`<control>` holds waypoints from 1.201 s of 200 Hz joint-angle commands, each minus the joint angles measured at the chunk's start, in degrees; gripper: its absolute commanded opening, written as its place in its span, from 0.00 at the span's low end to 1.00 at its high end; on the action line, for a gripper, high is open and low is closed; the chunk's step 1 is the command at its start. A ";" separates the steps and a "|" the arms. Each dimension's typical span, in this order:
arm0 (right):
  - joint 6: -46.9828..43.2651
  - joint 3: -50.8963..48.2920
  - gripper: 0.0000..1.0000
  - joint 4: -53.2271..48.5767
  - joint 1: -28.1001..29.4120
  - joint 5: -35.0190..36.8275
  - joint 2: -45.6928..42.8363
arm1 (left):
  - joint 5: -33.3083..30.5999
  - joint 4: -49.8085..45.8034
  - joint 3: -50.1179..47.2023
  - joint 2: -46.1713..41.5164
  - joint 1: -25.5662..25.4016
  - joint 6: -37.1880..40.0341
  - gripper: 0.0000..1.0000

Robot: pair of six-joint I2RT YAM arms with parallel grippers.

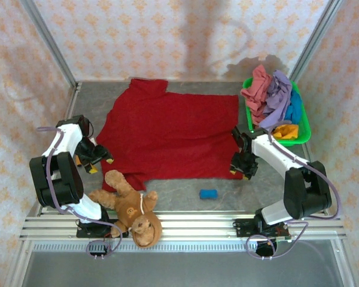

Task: Fold and stack the t-shirts

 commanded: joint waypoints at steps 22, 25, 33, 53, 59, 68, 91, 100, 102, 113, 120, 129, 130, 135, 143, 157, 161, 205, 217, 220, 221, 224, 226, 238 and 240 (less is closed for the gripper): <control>3.33 -4.40 0.38 4.75 -1.31 4.38 -0.50 | -0.20 -1.94 1.60 0.62 0.45 1.45 0.63; 3.31 -4.63 0.38 4.93 -1.51 4.72 -0.49 | -0.20 -1.87 1.52 0.68 0.45 1.52 0.63; 3.40 -5.46 0.37 5.54 -2.04 5.41 -0.49 | -0.17 -1.77 1.38 0.84 0.44 1.45 0.63; 3.25 -7.27 0.37 9.24 -3.48 4.72 -0.85 | -0.03 -1.41 1.12 1.04 0.52 1.45 0.62; 2.96 -7.88 0.36 11.05 -3.95 3.17 -0.99 | -0.03 -1.33 0.98 1.06 0.48 1.50 0.62; 2.68 -8.59 0.36 12.96 -4.50 1.52 -0.94 | 0.06 -1.24 0.94 1.00 0.52 1.53 0.62; 2.11 -8.46 0.36 14.40 -4.80 0.14 0.18 | 0.31 -1.25 0.94 0.74 0.52 1.55 0.62; 2.08 -8.57 0.35 14.86 -4.82 -0.05 0.51 | 0.32 -1.24 0.76 0.49 0.53 1.38 0.62; 2.08 -8.68 0.35 15.00 -4.93 -0.14 0.64 | 0.38 -1.17 0.73 0.41 0.52 1.37 0.62; 2.08 -8.89 0.35 15.42 -5.10 -0.43 0.91 | 0.49 -1.15 0.63 0.27 0.52 1.28 0.62; 2.08 -9.06 0.35 15.69 -5.12 -0.35 1.07 | 0.51 -1.15 0.58 0.14 0.52 1.23 0.62; 2.08 -9.30 0.35 15.94 -5.18 -0.35 1.11 | 0.59 -1.10 0.33 -0.01 0.52 1.19 0.62; 2.08 -9.36 0.34 15.99 -5.22 -0.35 1.10 | 0.63 -1.08 0.30 -0.04 0.52 1.19 0.62; 2.17 -9.64 0.34 16.21 -5.27 -0.31 1.17 | 0.79 -1.06 0.19 -0.07 0.53 1.19 0.62; 2.30 -10.17 0.34 16.76 -5.35 -0.14 1.35 | 0.86 -1.06 -0.14 -0.07 0.53 1.19 0.62; 2.18 -10.73 0.33 17.28 -5.83 0.28 2.25 | 0.85 -0.90 -0.73 -0.04 0.56 1.27 0.62; 2.17 -10.82 0.32 17.35 -5.91 0.43 2.51 | 0.86 -0.84 -0.92 0.02 0.52 1.27 0.62; 1.38 -10.21 0.16 17.97 -6.01 0.39 3.23 | 2.95 -0.11 -1.83 0.54 0.52 0.94 0.61; 1.16 -10.04 0.12 17.84 -6.01 0.53 2.86 | 4.27 0.06 -2.05 0.96 0.54 0.75 0.61; 1.12 -9.97 0.11 17.81 -5.97 0.52 2.80 | 4.61 0.08 -2.09 1.17 0.57 0.75 0.61; 1.07 -9.96 0.11 17.76 -5.96 0.53 2.82 | 4.71 0.08 -2.14 1.26 0.54 0.75 0.61; 1.03 -9.87 0.10 17.68 -5.96 0.45 2.74 | 4.95 0.08 -2.18 1.35 0.57 0.75 0.61; 1.05 -9.80 0.10 17.62 -6.01 0.42 2.69 | 5.12 0.08 -2.25 1.52 0.53 0.81 0.61; 0.94 -9.43 0.09 17.44 -5.96 0.12 2.90 | 5.70 0.32 -2.53 2.35 0.53 0.88 0.61; 0.98 -9.38 0.08 17.43 -5.96 0.05 2.86 | 5.86 0.34 -2.58 2.45 0.52 0.91 0.60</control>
